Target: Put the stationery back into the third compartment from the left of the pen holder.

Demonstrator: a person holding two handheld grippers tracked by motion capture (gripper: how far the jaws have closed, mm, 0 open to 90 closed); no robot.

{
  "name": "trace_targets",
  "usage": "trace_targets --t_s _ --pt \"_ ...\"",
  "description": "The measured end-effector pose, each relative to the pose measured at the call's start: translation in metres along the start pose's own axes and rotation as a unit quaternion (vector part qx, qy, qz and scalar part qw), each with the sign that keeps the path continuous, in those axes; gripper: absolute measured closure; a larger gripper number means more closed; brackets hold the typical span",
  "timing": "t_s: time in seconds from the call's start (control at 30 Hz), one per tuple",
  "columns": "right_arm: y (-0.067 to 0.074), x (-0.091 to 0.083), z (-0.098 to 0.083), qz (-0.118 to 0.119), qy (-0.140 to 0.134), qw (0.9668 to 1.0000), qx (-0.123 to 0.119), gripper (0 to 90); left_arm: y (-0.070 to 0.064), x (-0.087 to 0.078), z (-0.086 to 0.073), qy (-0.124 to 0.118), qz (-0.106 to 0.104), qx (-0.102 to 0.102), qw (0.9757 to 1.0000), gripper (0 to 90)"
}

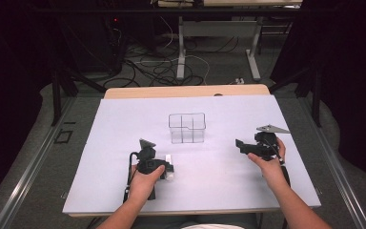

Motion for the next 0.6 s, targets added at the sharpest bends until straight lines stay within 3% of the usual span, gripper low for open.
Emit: trace_targets --t_s 0.13,0.2,0.37,0.43,0.47,0.53,0.57,0.6 --pt "-0.0006 -0.0001 -0.0003 0.000 0.000 1.0000 0.001 13.8 -0.0012 0.0000 -0.0003 -0.002 -0.003 0.000 1.0000 64.5" --pt "-0.0007 -0.0001 -0.0005 0.000 0.001 1.0000 0.005 13.9 0.0002 -0.0009 -0.0006 0.005 -0.001 0.010 0.9999 64.9" --pt "-0.0026 0.0004 -0.0009 -0.001 0.002 1.0000 0.004 14.1 0.0003 0.0005 0.0011 0.017 -0.014 -0.013 0.9997 66.9" --pt "-0.0023 0.0007 -0.0011 0.000 0.002 1.0000 0.006 14.3 -0.0002 -0.0002 0.0014 0.030 -0.012 -0.013 0.9994 67.1" --pt "-0.0024 0.0008 -0.0014 0.000 0.003 1.0000 0.004 14.3 -0.0023 0.0011 0.0024 0.024 -0.014 -0.027 0.9992 67.2" --pt "-0.0023 0.0010 -0.0015 0.000 0.003 1.0000 0.004 14.3 0.0010 -0.0012 0.0022 0.046 -0.009 -0.006 0.9989 67.3" --pt "-0.0022 0.0012 -0.0017 0.001 0.003 1.0000 0.003 14.3 -0.0014 0.0005 0.0037 0.036 -0.009 -0.021 0.9991 67.3" --pt "-0.0022 0.0013 -0.0018 0.000 0.003 1.0000 0.004 14.3 -0.0019 0.0002 0.0037 0.042 -0.009 -0.024 0.9988 67.3"
Point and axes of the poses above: each handheld gripper's, and its own axes: x roughly forward along the jaws, z roughly out of its top, y roughly to its left, the point moved 7 cm from there along x, roughly forward along the jaws, and after that the axes turned 7 degrees about -z, right-handed, at the moved point
